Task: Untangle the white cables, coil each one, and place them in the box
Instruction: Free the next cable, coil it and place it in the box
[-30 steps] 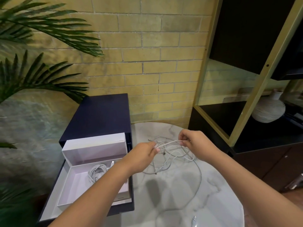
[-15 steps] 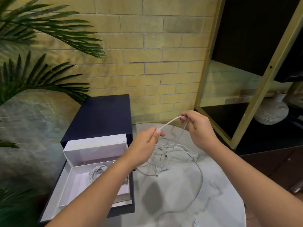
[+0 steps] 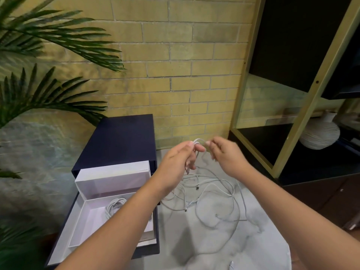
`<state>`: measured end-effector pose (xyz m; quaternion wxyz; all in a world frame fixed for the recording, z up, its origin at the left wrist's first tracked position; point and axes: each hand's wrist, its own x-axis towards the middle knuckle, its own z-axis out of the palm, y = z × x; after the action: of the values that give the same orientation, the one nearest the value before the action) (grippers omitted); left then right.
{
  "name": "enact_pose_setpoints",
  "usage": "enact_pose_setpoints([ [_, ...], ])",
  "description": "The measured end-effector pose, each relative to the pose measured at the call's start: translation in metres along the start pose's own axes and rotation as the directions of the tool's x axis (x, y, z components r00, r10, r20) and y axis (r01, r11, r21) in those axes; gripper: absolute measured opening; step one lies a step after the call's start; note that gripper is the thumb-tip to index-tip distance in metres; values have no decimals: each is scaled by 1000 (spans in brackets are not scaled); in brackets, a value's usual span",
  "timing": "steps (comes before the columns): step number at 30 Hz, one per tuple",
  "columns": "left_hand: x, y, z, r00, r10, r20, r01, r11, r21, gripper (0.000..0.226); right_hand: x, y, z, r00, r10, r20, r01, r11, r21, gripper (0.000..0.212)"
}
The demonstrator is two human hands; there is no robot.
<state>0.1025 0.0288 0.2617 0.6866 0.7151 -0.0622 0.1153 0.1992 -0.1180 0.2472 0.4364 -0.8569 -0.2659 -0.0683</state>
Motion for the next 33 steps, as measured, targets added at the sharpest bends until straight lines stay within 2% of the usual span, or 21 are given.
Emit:
enact_pose_setpoints([
  [5, 7, -4, -2, 998, -55, -3, 53, 980, -190, 33, -27, 3, 29, 952, 103, 289, -116, 993, 28, 30],
  [8, 12, -12, -6, 995, -88, -53, 76, 978, -194, 31, -41, 1, 44, 900, 132, 414, -126, 991, -42, 29],
  [13, 12, -35, -13, 990, -73, -124, 92, 985, 148, 37, -52, -15, 50, 844, 104, 526, 12, 977, -214, 32],
  [17, 10, -51, -21, 995, -59, -85, 90, 902, 421, 38, -44, -30, 33, 811, 103, 576, 114, 938, -328, 34],
  [19, 7, -56, -25, 997, -68, -20, 67, 816, 573, 34, -38, -35, 20, 809, 94, 581, 135, 931, -339, 31],
  [21, 2, -60, -30, 994, -106, 30, 61, 754, 654, 31, -32, -35, 7, 822, 88, 563, 138, 928, -346, 24],
  [24, -5, -61, -38, 985, -170, 39, 111, 782, 613, 32, -23, -32, -11, 861, 72, 504, 114, 938, -328, 11],
  [26, -10, -58, -43, 978, -201, 58, 122, 773, 623, 31, -18, -29, -20, 895, 34, 444, 125, 938, -324, 19],
  [29, -12, -54, -43, 976, -174, 128, 42, 735, 677, 33, -13, -26, -24, 930, -8, 368, 136, 937, -323, 19],
  [33, -11, -47, -40, 969, -177, 174, 22, 760, 650, 35, -6, -21, -24, 963, -59, 264, 146, 935, -324, 22],
])
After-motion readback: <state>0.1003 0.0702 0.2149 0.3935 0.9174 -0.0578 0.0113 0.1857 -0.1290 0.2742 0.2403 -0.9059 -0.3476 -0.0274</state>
